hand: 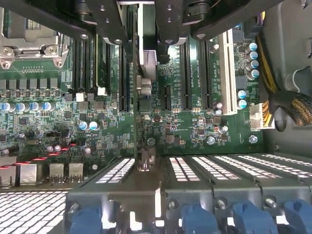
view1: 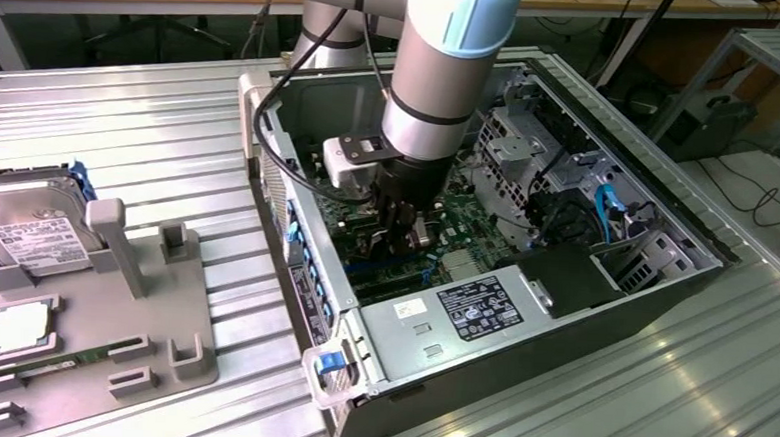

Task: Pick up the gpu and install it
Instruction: 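Insert the gpu into the slot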

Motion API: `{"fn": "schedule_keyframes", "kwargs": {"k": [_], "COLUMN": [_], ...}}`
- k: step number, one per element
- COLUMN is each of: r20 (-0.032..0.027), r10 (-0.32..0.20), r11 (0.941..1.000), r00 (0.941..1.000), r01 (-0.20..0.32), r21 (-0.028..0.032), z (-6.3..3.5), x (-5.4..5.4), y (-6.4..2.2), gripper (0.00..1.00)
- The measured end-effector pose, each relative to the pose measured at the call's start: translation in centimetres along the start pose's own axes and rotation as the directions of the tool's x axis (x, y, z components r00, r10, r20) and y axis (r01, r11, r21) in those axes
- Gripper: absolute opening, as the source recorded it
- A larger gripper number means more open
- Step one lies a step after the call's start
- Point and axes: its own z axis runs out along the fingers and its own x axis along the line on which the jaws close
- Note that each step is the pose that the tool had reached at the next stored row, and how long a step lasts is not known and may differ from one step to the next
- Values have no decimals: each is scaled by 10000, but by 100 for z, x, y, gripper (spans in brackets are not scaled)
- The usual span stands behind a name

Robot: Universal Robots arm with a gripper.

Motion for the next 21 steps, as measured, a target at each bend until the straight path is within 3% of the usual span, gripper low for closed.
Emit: {"fn": "schedule_keyframes", "kwargs": {"k": [10, 15, 21], "r20": [0, -12, -3], "r10": [0, 0, 0], "r11": [10000, 10000, 10000], "r00": [10000, 10000, 10000], "r01": [0, 0, 0], "r21": [-1, -6, -3], "z": [2, 83, 97], "x": [0, 2, 1], "y": [2, 2, 2], "gripper": [27, 27, 27]}}
